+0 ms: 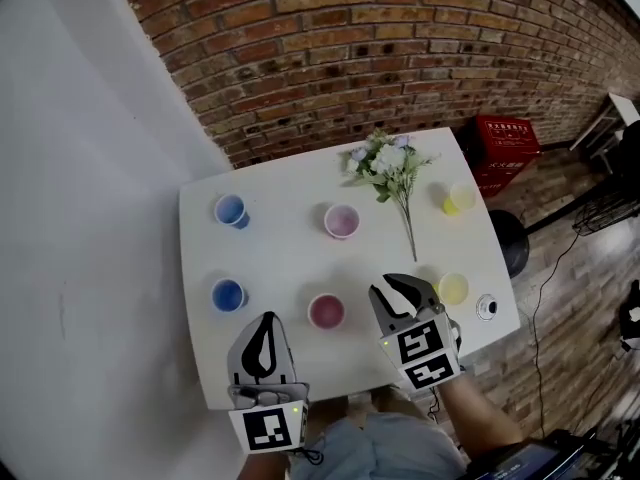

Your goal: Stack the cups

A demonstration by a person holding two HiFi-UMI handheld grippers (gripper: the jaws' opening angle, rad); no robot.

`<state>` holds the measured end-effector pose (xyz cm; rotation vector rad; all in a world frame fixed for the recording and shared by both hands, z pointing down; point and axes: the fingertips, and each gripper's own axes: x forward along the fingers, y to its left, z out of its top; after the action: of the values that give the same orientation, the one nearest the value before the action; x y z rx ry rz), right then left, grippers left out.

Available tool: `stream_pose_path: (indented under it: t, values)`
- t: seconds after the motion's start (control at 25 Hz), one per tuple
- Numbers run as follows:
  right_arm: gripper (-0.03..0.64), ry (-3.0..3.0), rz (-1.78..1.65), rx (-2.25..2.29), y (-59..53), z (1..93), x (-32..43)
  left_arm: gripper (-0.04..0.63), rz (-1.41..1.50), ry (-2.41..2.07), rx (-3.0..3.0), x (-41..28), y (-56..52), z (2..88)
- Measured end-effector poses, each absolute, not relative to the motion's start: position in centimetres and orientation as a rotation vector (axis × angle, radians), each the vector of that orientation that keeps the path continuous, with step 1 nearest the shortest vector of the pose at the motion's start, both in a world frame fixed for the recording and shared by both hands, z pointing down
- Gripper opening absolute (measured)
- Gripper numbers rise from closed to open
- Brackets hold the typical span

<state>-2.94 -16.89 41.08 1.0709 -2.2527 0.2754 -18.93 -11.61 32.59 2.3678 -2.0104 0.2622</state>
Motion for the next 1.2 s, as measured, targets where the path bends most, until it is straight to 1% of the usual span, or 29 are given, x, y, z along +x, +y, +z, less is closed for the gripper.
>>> stream_pose_path:
  t: [0.28,0.48,0.92,1.04,1.16,1.2]
  values:
    - [0.087,-2.022,0.172,1.327,-18.5,40.6,10.6,0.009,0.298,-1.985,2.450,-15.7,-13.2,32.1]
    - [0.098,-1.948,0.351,1.387,-17.7,43.9,16.3,0.009,0.330,-1.935,2.487,-13.2,-14.0,32.8]
    - [0.098,-1.959,0.544,1.337,-16.7,48.7,18.3,0.009,0.399,-1.885,2.477,-10.5,-13.9,35.3]
    - [0.084,-1.963,0.578,1.316,-16.4,49.5,18.2,0.009,0.411,-1.889,2.466,-10.6,-13.7,35.5]
    - [0.046,-1.965,0.597,1.311,-16.5,49.6,17.9,0.009,0.415,-1.893,2.458,-10.8,-13.6,35.7]
    - [0.044,-1.968,0.606,1.306,-16.5,49.6,17.6,0.009,0.416,-1.896,2.452,-10.9,-13.6,35.8]
